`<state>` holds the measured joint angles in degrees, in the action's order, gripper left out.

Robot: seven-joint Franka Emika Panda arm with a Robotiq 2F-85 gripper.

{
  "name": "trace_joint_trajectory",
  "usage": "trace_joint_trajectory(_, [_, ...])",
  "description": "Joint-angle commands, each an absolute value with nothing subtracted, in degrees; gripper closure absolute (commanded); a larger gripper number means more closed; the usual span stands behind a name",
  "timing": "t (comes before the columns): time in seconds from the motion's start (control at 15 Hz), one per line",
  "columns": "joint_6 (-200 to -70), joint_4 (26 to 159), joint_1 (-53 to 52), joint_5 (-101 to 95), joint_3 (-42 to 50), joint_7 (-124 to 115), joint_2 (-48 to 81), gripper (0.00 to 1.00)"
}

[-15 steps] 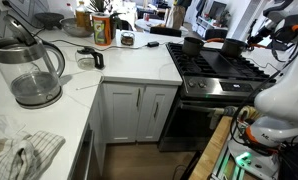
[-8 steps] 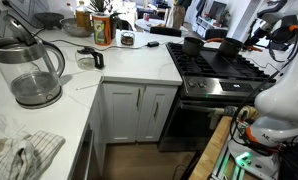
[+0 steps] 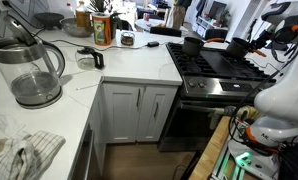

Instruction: Move the Pot to the right side of the stove

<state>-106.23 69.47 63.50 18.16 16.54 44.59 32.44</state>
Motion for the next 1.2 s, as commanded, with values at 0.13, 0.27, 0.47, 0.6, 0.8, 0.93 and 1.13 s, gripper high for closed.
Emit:
trace_joint_trajectory(0.13, [-105.11,67.53,65.60,13.96,14.45,38.20,33.35,0.92])
trace_joint_trajectory(0.27, [-106.16,67.84,63.98,15.51,16.21,39.86,33.34,0.92])
trace_joint_trajectory(0.47, [-107.20,67.98,64.04,16.61,15.45,41.92,32.99,0.92])
trace_joint_trajectory(0.6, [-107.50,67.97,64.33,17.56,14.85,43.20,32.78,0.92])
trace_joint_trajectory(0.8, [-107.75,68.13,64.65,18.55,14.30,45.14,32.62,0.92])
trace_joint_trajectory(0.93, [-107.50,68.12,64.78,19.18,13.92,46.54,32.59,0.92])
trace_joint_trajectory(1.13, [-107.13,68.14,64.86,19.95,13.65,47.38,32.58,0.42])
